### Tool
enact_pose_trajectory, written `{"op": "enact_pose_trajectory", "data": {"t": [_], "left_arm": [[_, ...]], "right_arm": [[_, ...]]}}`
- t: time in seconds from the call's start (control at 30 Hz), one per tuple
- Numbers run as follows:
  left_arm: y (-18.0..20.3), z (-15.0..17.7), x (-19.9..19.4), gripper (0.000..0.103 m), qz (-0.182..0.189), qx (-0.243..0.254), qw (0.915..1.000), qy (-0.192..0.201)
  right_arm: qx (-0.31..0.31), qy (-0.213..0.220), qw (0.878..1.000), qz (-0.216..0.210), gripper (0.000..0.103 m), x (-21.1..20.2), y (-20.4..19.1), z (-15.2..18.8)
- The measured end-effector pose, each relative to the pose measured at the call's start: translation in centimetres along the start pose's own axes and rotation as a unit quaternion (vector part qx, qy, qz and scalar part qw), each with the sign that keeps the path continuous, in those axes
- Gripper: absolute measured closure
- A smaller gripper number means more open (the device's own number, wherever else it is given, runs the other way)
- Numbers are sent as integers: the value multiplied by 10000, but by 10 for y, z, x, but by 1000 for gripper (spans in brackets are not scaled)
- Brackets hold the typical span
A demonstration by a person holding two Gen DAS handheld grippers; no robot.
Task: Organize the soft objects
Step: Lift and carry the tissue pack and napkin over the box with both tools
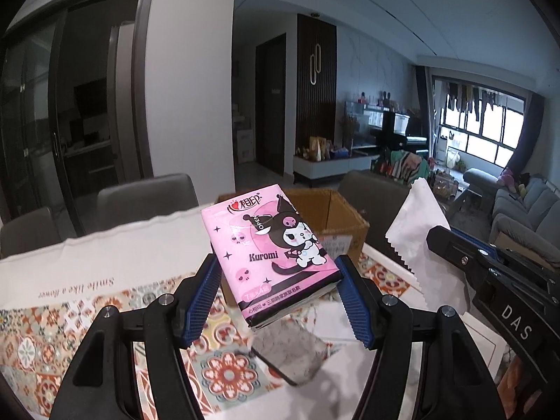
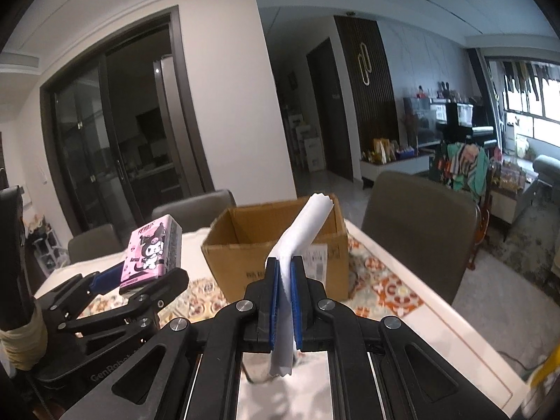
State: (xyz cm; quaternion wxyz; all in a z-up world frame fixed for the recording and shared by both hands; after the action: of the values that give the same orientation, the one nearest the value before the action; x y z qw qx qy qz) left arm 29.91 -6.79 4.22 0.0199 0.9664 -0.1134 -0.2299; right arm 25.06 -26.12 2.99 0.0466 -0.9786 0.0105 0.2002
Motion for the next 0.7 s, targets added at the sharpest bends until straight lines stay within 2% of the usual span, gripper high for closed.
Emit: {"op": "enact_pose_trajectory", "data": {"t": [0.23, 0.7], "left_arm": [[-7, -19, 13, 37, -26, 47, 9998, 195], [-16, -48, 49, 37, -59, 247, 9984, 503]], "right_arm": [[-92, 303, 9995, -48, 95, 12, -1, -25], [-153, 634, 9978, -150, 95, 54, -2, -53]]}}
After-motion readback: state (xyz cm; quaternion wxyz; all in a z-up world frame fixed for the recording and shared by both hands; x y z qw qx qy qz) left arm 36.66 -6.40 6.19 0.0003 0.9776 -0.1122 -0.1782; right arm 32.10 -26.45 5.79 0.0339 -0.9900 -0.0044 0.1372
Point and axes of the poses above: each gripper's, at about its wrist camera, not at the fingertips, and x roughly the way its jaws point, y to its right, z to its underside, the point moved 5 cm from there along x, roughly the way its jaws point, and after that the axes turned 5 degrees about -x, right-handed, at the moved point
